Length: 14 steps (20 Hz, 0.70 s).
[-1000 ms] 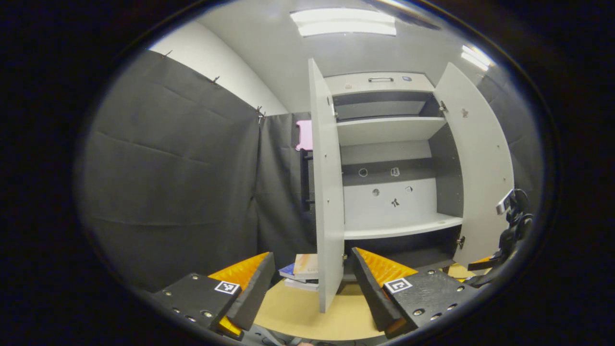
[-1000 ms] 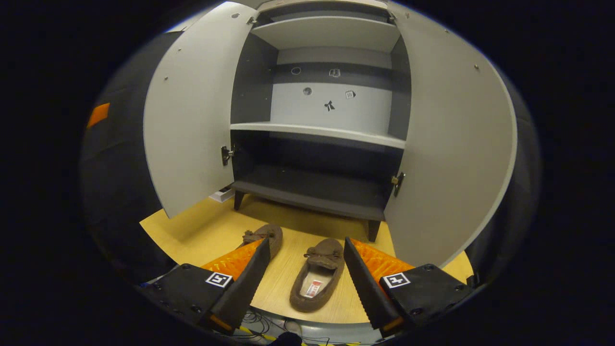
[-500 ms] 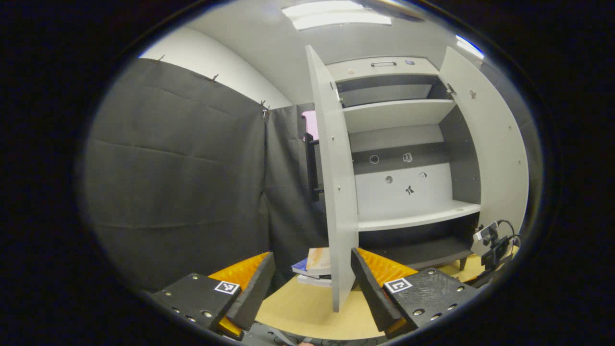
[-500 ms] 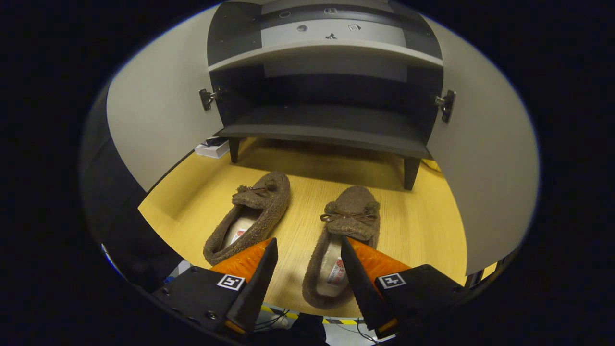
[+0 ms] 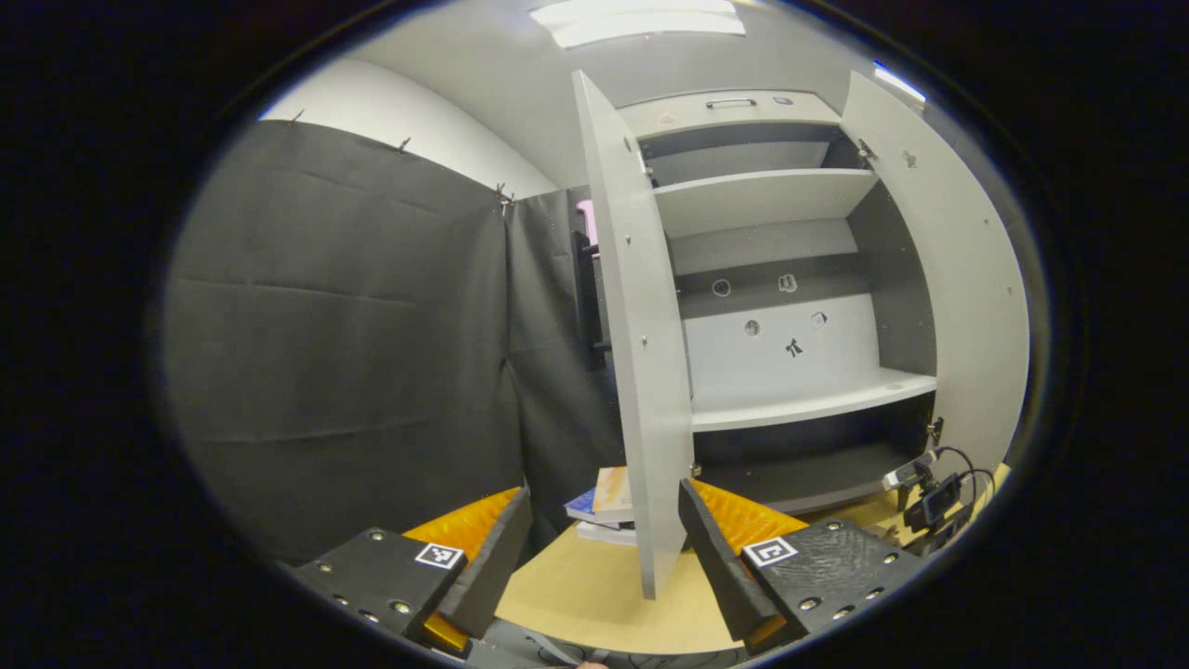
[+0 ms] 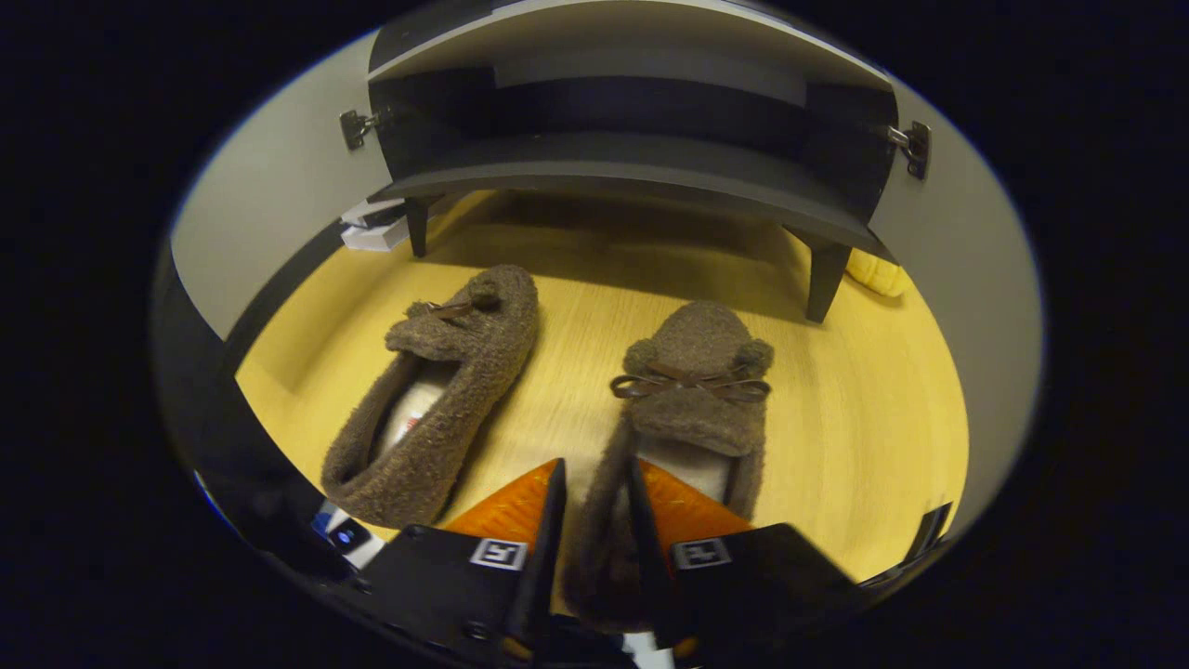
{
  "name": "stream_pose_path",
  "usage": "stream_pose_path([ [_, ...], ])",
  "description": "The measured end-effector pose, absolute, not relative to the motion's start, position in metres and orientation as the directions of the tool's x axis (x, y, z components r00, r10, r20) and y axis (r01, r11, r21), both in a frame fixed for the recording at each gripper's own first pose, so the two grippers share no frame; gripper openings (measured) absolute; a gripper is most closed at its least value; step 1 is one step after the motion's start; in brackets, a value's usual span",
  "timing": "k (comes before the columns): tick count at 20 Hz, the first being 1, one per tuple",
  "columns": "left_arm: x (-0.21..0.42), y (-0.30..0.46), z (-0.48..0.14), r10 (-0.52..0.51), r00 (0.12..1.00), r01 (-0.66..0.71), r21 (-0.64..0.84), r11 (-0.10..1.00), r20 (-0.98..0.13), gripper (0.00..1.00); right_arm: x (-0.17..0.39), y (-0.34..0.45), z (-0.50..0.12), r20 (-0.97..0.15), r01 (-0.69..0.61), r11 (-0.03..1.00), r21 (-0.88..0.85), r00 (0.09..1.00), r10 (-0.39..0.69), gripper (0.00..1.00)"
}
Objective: Grab one shoe with the right hand and put it into the shoe cabinet, grab the other shoe with the left hand and put it into the shoe cabinet; then close the right door with the right hand and the left door with the left hand.
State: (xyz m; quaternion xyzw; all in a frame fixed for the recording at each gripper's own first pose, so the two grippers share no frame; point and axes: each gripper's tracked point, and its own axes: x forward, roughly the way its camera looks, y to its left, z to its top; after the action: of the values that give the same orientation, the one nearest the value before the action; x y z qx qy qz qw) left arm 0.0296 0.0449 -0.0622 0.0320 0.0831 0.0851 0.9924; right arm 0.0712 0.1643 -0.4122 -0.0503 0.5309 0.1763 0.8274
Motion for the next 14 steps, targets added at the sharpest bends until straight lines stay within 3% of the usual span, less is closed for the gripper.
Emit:
stream_pose_path([
  [1,0.03,0.044,-0.063,0.167,0.973,-0.157,0.076,0.985,-0.161,0.93,0.072,0.165,-0.411,-0.9,-0.339,0.934,0.111,0.364,0.239,0.22],
  [3,0.033,0.04,-0.065,0.154,0.975,-0.144,0.07,0.987,-0.158,0.93,0.072,0.164,-0.411,-0.9,-0.348,0.928,0.133,0.351,0.26,0.21],
  [4,0.035,0.036,-0.067,0.142,0.977,-0.133,0.064,0.989,-0.158,0.93,0.068,0.16,-0.403,-0.899,-0.303,0.942,0.143,0.358,0.252,0.0],
  [6,0.037,0.029,-0.066,0.116,0.981,-0.109,0.055,0.993,-0.152,0.93,0.073,0.158,-0.406,-0.903,-0.283,0.946,0.16,0.345,0.256,0.02],
  [14,0.049,0.002,-0.062,0.017,0.992,-0.014,0.027,1.0,-0.125,0.93,0.1,0.143,-0.338,-0.836,-0.241,0.951,0.194,0.466,0.289,0.02],
])
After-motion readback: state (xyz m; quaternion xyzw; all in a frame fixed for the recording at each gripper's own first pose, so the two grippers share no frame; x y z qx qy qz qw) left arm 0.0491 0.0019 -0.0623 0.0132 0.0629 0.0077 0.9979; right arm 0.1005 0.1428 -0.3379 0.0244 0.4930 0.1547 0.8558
